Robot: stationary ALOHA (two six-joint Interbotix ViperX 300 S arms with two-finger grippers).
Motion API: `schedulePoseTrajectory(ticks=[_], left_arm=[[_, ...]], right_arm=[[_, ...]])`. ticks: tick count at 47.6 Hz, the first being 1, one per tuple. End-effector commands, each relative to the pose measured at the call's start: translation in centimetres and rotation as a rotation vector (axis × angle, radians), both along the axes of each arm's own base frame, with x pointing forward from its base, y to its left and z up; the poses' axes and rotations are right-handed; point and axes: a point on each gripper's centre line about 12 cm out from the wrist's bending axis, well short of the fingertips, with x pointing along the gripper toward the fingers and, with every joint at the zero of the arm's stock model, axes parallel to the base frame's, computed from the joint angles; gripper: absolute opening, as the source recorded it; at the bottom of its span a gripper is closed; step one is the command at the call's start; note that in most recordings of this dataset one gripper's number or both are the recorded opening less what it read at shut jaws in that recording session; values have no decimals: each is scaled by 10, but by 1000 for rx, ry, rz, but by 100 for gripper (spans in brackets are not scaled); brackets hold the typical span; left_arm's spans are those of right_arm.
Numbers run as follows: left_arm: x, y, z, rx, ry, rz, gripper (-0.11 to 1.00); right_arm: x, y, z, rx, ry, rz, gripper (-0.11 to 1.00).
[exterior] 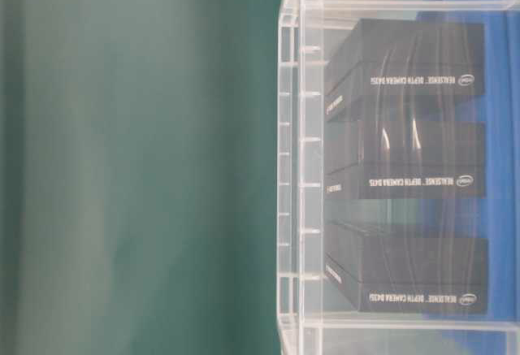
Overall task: Clamp the lid of the box with both arms, then lift and open it.
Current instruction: 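Open both grippers and withdraw them outward from the lid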
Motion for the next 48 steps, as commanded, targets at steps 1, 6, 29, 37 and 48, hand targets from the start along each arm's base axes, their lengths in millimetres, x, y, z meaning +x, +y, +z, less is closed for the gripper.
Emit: schedulePoseTrajectory(ticks=[1, 6, 29, 37, 48], left_arm=[[8, -5, 25, -20, -71, -23, 1], [11, -7, 45, -18, -123, -57, 1], [19, -10, 116, 2, -255, -142, 1], [20, -7, 119, 13, -265, -146, 1], [21, 2, 132, 31, -314, -156, 1]], right_arm=[[7, 7, 30, 19, -55, 6, 0], [10, 12, 48, 29, -82, 6, 0], [13, 24, 109, 89, -186, 16, 0], [12, 22, 111, 83, -198, 22, 0], [13, 15, 123, 35, -263, 42, 0]])
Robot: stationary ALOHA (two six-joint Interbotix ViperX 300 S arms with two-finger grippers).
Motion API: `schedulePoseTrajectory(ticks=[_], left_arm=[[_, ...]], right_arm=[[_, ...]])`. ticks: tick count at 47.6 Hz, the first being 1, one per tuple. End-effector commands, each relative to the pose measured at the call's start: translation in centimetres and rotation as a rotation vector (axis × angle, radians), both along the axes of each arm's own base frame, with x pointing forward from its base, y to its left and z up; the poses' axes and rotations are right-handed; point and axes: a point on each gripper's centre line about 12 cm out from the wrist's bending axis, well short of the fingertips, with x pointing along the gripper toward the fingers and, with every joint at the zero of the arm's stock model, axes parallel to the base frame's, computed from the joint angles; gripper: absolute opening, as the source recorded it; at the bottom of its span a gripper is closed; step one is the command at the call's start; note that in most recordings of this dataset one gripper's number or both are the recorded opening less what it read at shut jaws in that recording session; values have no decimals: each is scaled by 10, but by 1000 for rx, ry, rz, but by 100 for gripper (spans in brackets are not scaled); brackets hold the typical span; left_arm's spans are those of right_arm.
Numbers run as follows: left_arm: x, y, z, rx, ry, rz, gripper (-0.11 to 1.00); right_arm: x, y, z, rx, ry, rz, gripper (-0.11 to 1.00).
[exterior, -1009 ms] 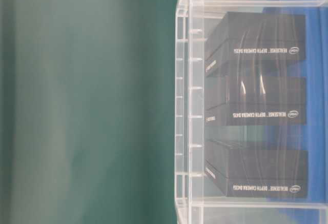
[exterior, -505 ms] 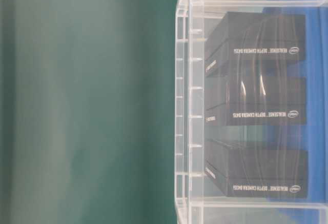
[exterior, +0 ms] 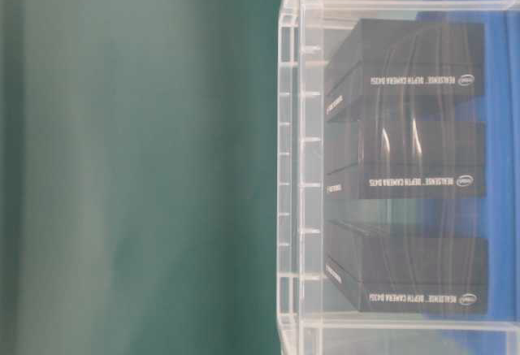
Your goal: Clamp the lid of the box with both arms, then lift and open it.
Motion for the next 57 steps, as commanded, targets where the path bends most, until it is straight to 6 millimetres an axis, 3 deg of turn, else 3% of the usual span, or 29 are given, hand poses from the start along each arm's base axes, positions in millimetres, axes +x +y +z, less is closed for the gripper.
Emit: schedulePoseTrajectory(ticks=[1, 13, 34, 47, 57], left_arm=[[4, 7, 21, -7, -68, 5, 1], [7, 28, 49, 43, -177, -5, 1], [1, 88, 86, 142, -362, 95, 1], [-22, 137, 112, 199, -535, 250, 1], [-37, 163, 117, 249, -566, 348, 1]], right_arm=[[1, -3, 23, -3, -79, 11, 0], [1, -31, 51, -64, -211, -19, 0], [8, -116, 96, -141, -471, -185, 0], [1, -154, 105, -174, -537, -279, 0], [-6, -180, 101, -217, -557, -339, 0]])
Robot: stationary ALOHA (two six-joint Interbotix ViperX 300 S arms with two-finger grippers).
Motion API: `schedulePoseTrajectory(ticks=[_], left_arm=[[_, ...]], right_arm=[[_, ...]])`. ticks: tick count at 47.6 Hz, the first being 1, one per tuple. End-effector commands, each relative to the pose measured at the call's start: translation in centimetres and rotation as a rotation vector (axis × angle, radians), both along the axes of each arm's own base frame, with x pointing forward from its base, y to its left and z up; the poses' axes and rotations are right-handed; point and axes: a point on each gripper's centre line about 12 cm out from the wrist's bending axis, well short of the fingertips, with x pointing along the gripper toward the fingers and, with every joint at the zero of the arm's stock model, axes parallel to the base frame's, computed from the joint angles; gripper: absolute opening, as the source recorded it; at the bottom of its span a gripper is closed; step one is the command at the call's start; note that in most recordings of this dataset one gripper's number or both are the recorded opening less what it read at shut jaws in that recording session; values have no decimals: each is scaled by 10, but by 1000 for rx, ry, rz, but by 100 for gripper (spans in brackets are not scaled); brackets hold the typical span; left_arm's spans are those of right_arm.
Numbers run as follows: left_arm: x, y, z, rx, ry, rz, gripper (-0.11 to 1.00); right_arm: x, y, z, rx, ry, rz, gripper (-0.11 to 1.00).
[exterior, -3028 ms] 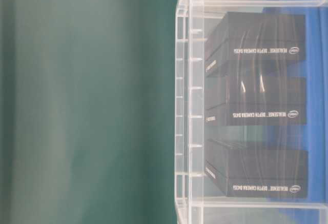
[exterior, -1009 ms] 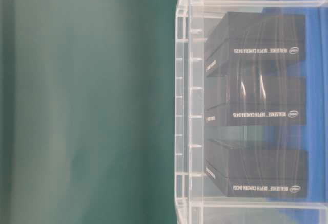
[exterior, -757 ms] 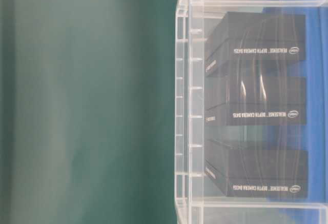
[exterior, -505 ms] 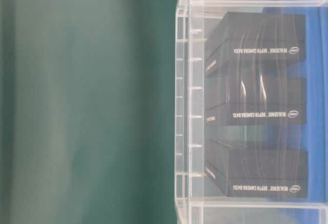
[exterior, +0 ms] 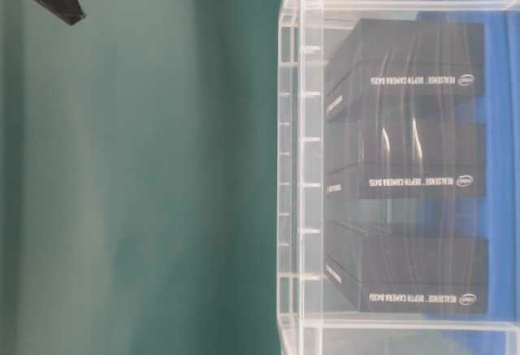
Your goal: Clamp the lid of the box with both arms, then lift and open it.
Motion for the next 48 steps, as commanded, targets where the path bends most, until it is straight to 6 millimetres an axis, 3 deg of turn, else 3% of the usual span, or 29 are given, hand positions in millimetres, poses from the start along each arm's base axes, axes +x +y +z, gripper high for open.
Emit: schedulePoseTrajectory(ticks=[1, 16, 29, 48], left_arm=[[-3, 10, 5, 11, -22, 39, 1], [-4, 32, -4, 50, -57, 122, 1], [-6, 39, -25, 48, -74, 151, 1], [-14, 37, -40, 37, -96, 155, 1]], right_arm=[[-5, -12, 6, -12, -36, -27, 0], [-29, -46, -4, -19, -119, -94, 0], [-34, -48, -15, -18, -123, -88, 0], [-34, -47, -26, -2, -115, -77, 0]])
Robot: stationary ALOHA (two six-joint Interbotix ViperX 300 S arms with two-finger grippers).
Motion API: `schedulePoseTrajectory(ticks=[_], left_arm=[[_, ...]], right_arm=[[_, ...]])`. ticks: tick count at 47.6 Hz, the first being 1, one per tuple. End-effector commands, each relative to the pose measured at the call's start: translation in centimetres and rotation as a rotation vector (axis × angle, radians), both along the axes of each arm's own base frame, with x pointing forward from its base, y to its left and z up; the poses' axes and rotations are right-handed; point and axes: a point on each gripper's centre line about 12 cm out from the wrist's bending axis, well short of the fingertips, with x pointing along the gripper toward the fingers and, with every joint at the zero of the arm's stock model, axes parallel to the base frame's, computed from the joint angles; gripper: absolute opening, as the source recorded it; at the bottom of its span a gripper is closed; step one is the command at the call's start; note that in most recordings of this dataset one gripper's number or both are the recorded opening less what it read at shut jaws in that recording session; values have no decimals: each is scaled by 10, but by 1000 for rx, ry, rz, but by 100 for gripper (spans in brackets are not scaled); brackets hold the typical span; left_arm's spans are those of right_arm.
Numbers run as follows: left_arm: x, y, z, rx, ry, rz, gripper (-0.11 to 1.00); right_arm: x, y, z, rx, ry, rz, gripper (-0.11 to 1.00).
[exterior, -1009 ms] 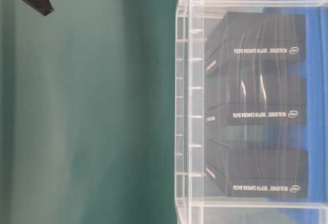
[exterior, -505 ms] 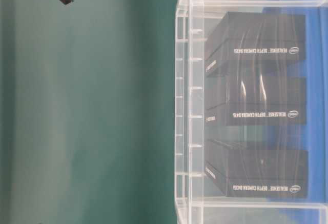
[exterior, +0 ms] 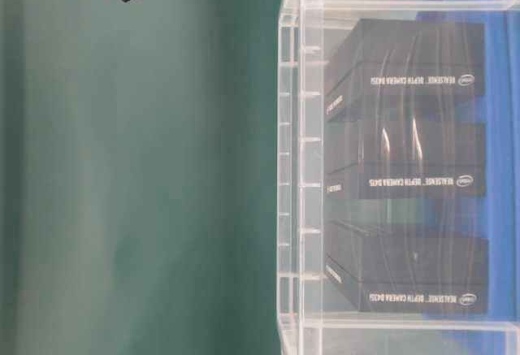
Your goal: Clamp the lid of the box with both arms, then lift and open it.
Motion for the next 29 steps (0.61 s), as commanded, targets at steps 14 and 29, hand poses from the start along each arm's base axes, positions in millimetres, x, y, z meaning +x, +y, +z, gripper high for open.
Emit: schedulePoseTrajectory(ticks=[14, 29], left_arm=[[0, 1, 4, 3, -22, 3, 1], [0, 1, 3, 1, -20, 3, 1]], right_arm=[[1, 1, 2, 10, -15, 6, 0], [1, 1, 1, 11, -12, 6, 0]])
